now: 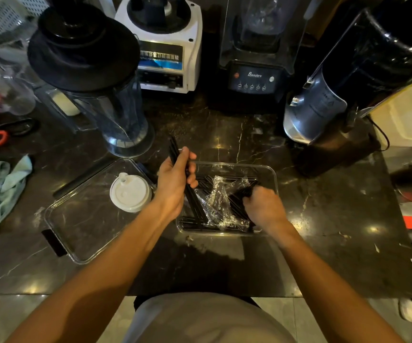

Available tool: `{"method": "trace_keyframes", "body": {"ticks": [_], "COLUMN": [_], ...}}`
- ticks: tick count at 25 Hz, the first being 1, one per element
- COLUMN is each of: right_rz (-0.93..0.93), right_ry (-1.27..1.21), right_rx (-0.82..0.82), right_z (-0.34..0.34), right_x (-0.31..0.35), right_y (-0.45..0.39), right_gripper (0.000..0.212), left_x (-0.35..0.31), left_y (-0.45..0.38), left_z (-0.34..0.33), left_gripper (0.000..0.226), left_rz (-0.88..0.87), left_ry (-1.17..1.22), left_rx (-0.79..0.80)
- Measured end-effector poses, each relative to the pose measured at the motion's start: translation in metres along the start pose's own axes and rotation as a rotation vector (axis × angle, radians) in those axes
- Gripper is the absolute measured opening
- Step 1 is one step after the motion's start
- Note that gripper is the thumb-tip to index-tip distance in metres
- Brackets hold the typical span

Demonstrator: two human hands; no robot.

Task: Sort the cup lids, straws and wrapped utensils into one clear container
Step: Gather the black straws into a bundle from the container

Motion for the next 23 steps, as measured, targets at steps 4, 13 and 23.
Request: {"method": "trace_keyframes", "body": {"ticks": [4, 13, 23], "right_rz": [-0.122, -0.236, -0.516], "right_ry": [0.117, -0.107, -0.152], "right_rx": [0.124, 0.138, -0.055], "right_z": [-0.027, -0.055, -0.059], "right_x": [-0.002, 0.007, 0.014], "right_y": [0.001, 0.002, -0.012], "right_gripper": [0.058, 0.094, 0.088], "left_x": [0.003, 0.009, 0.014], "left_y": [0.001, -0.004, -0.004], "left_z": [-0.01, -0.009, 0.002], "left_gripper": [0.026, 0.03, 0.027], "left_rz": [0.024, 0.177, 0.171], "left_ry": [-0.003, 0.074, 0.084], "left_rx": [0.034, 0.087, 0.052]}}
Point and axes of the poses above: each hand's wrist, its own y-axis away from the middle knuckle, its own z-axis out of the back of the hand, x = y × z, the point moved 9 cm from there along -y, towards the middle knuckle, and after that the axes turned 9 degrees about -x, right-handed, at the moved point
